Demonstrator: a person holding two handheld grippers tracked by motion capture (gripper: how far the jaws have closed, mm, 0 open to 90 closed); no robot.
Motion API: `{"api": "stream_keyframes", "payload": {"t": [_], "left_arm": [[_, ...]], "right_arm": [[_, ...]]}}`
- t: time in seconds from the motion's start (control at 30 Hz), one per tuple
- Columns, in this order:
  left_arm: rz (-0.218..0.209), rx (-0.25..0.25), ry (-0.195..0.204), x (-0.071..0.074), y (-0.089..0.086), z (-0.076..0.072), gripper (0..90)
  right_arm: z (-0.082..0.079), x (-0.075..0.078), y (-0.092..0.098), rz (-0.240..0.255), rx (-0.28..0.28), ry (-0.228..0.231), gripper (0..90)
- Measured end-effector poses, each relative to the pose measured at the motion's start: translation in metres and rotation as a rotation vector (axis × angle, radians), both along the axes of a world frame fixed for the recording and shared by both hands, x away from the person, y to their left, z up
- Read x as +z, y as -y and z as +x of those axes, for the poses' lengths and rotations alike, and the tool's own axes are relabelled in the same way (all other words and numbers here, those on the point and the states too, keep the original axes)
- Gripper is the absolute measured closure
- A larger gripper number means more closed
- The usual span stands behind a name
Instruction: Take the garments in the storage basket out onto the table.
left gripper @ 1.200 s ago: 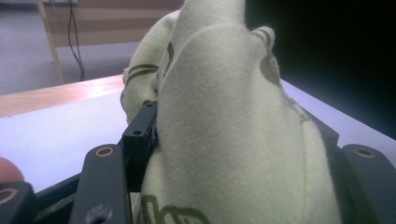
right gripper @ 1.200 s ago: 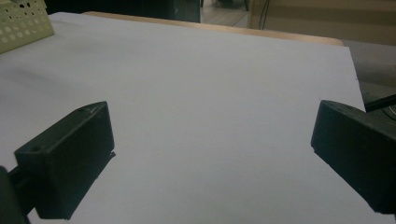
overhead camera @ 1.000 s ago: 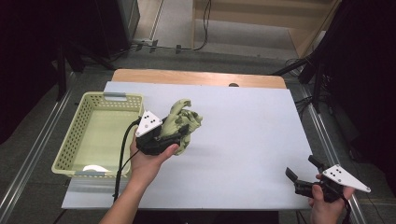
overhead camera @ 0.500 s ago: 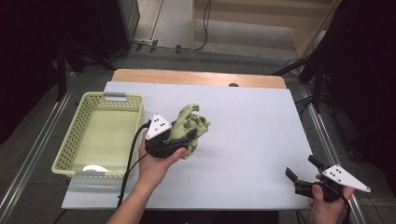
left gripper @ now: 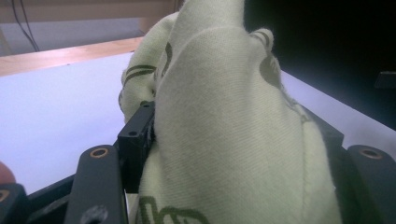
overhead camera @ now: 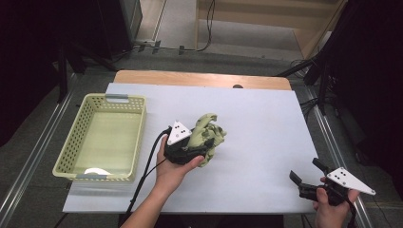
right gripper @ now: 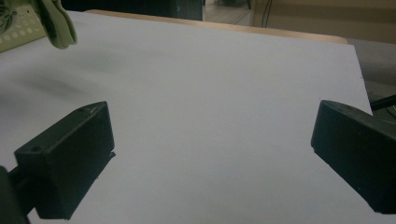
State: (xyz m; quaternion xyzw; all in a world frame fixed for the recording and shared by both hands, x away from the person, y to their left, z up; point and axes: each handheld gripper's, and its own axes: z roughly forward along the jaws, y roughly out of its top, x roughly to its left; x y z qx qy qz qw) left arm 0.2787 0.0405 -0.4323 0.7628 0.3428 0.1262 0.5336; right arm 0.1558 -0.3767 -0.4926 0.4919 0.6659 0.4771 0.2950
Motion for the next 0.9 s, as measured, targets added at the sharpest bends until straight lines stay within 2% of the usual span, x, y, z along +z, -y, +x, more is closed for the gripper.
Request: {"api": "stream_keyframes", "payload": {"t": [0.33, 0.47, 0.6, 0.73, 0.9], "left_arm": [[0.032, -0.021, -0.038, -0.016, 0.019, 0.003, 33.6], [0.039, -0.032, -0.068, -0.023, 0.024, 0.006, 32.8], [0.068, -0.042, -0.099, -0.030, 0.030, 0.008, 31.7], [0.095, -0.043, -0.150, -0.040, 0.035, 0.012, 29.8], [0.113, -0.043, -0.183, -0.050, 0.038, 0.016, 26.2]], "right_arm": [[0.001, -0.001, 0.000, 0.001, 0.006, -0.001, 0.0], [0.001, -0.001, 0.000, 0.003, 0.007, -0.004, 0.0], [0.002, -0.001, -0.001, 0.003, 0.009, -0.005, 0.0], [0.002, -0.001, -0.003, 0.002, 0.016, -0.005, 0.0], [0.004, -0.002, -0.005, 0.000, 0.024, -0.013, 0.0]]}}
